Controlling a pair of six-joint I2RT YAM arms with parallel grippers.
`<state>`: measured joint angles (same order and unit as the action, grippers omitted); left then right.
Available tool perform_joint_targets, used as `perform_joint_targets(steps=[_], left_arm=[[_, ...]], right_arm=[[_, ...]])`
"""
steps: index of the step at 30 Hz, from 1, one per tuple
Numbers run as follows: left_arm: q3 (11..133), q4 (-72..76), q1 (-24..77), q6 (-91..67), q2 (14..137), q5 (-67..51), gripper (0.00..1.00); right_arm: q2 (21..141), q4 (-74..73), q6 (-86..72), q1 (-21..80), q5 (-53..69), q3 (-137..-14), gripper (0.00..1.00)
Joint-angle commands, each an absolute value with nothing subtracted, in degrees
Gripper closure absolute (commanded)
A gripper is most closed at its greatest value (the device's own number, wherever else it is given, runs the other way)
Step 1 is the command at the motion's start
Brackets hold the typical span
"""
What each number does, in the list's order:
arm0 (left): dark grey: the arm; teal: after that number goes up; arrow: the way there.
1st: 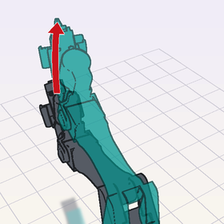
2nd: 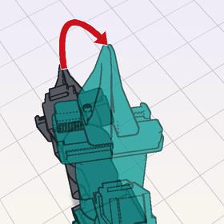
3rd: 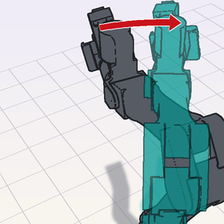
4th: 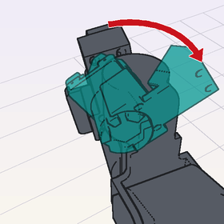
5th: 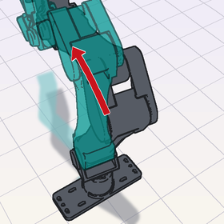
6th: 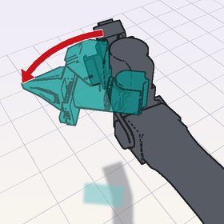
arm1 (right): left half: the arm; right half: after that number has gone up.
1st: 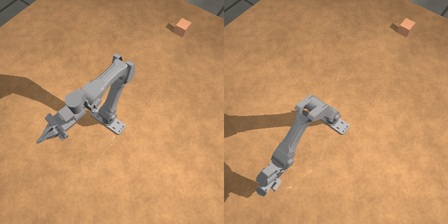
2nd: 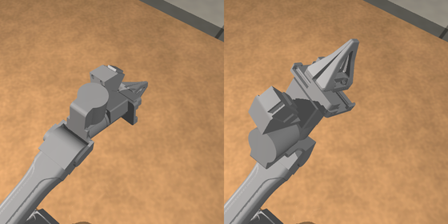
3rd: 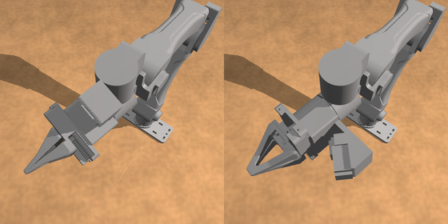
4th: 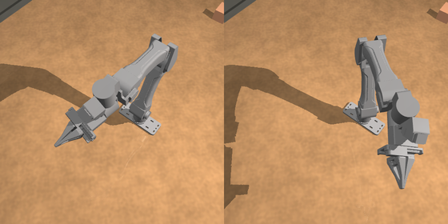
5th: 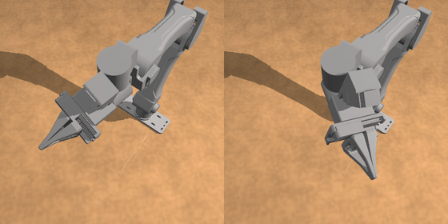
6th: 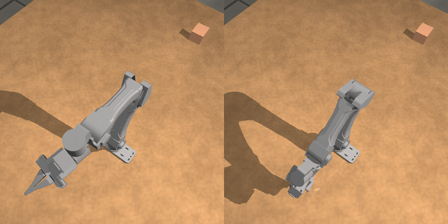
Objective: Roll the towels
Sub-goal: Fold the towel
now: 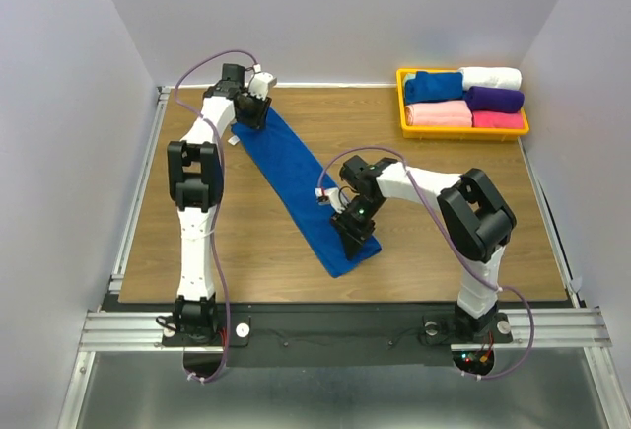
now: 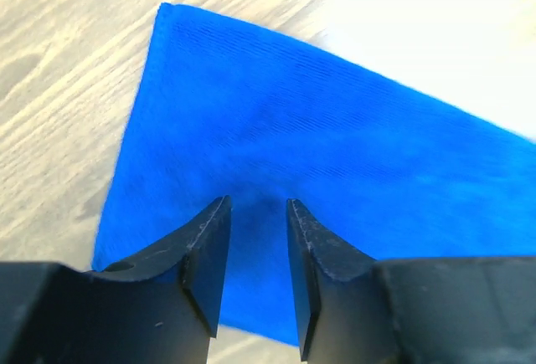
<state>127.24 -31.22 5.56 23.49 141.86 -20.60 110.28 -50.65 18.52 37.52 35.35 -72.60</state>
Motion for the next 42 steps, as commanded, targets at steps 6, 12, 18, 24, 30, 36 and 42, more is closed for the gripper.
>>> perform_joint_targets(steps=[6,12,18,24,30,36,42], left_arm=[[102.15,-22.68,7.38,15.3,117.26,-22.42,0.55],[87.11,-16.27,12.29,9.24,111.54,-19.6,0.59],[82.88,-14.07,15.99,6.86,114.25,-18.9,0.65],[85.34,-13.1,17.75,7.47,118.29,-19.86,0.66],[89.82,-14.32,19.51,8.17,120.24,-23.46,0.66],[82.99,-13.45,19.07,16.68,103.57,-31.63,0.52],[69.19,-24.77,19.6,45.92,79.92,-42.79,0.48]], right_arm=[[101.6,-48.25,17.84,34.89,31.83,-73.39,0.58],[104.23,-44.66,18.46,34.37,22.95,-70.58,0.65],[107.49,-41.05,16.18,34.37,24.69,-66.8,0.69],[107.75,-36.65,10.11,35.68,32.42,-62.58,0.7],[107.76,-35.86,6.6,38.06,40.41,-61.08,0.7],[98.54,-36.74,5.72,37.44,42.36,-61.61,0.6],[86.76,-37.0,2.11,34.02,40.0,-57.14,0.54]])
